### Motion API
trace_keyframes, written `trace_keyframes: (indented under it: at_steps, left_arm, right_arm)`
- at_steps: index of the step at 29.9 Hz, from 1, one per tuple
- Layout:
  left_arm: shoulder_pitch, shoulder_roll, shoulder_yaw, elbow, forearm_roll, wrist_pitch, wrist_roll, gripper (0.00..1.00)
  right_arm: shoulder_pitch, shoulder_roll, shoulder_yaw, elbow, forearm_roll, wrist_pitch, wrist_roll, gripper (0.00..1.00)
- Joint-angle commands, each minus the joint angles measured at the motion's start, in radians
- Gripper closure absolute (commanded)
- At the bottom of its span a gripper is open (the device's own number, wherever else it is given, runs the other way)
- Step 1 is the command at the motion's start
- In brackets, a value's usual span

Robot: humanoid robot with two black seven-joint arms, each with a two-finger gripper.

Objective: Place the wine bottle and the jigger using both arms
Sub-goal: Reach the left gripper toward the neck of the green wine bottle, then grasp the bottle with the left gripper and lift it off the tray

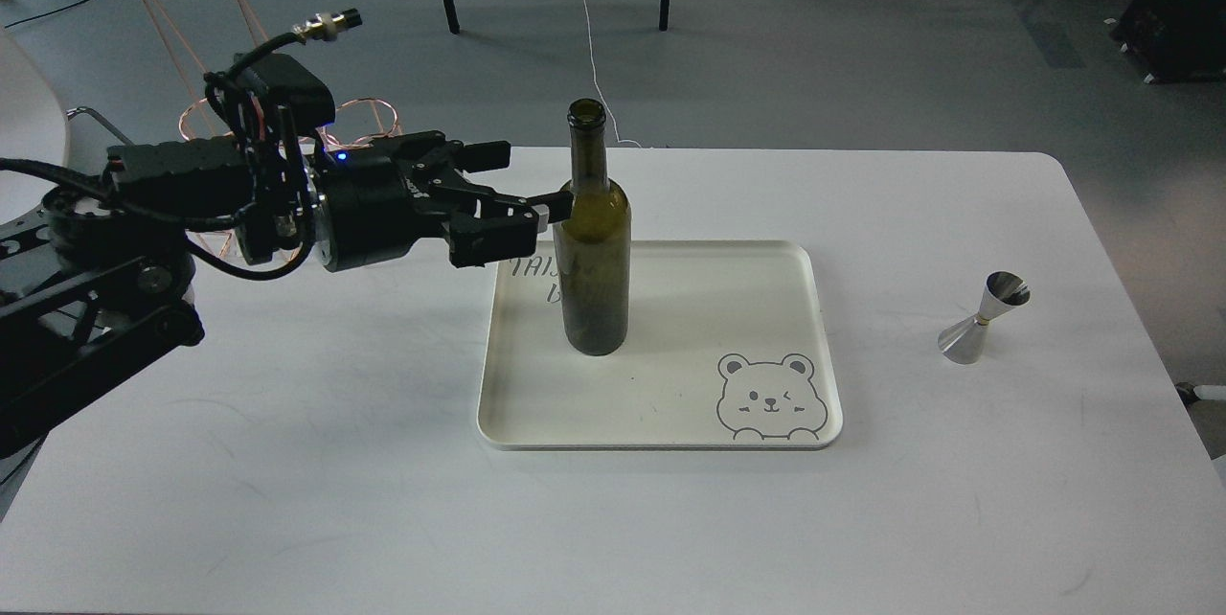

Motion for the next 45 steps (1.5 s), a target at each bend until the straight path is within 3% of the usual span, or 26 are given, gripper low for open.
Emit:
trace_keyframes:
  at_steps: [1,12,16,22,24,27,30,37,45]
  left_arm:
    - [0.000,-0.073,0.002,0.050,0.103,0.010,0.006,0.06]
    - [-0.006,-0.165,-0.002,0.110,0.118,0.039,0.028,0.07]
    - [-0.006,-0.188,-0.007,0.133,0.120,0.065,0.029,0.24]
    - [-0.006,-0.190,-0.007,0.134,0.120,0.103,0.029,0.37]
    - [-0.006,-0.190,-0.007,0.134,0.120,0.103,0.029,0.48]
    - [-0.015,-0.183,-0.001,0.133,0.118,0.100,0.026,0.72]
    - [-0.020,-0.182,-0.001,0.133,0.115,0.100,0.025,0.82]
    - [-0.035,-0.168,-0.025,0.122,0.106,0.105,0.017,0.89]
    - [-0.115,-0.024,-0.099,0.133,-0.001,0.103,0.009,0.90]
  right_arm:
    - [0.007,0.004,0.000,0.000,0.000,0.000,0.000,0.03]
    - [0.007,0.006,0.000,0.000,0.000,0.000,0.000,0.03]
    - [0.007,0.007,0.000,0.002,0.000,-0.001,0.000,0.03]
    - [0.007,0.007,0.000,0.000,0.000,-0.001,0.000,0.03]
    - [0.007,0.007,0.000,0.000,0.000,-0.001,0.000,0.03]
    - [0.007,0.014,0.000,0.000,0.000,-0.005,0.000,0.03]
    - [0.007,0.014,0.000,0.000,0.000,-0.005,0.000,0.03]
    - [0.007,0.014,-0.001,0.000,0.000,-0.006,0.000,0.03]
    - [0.010,0.014,-0.001,0.000,0.000,-0.005,0.000,0.03]
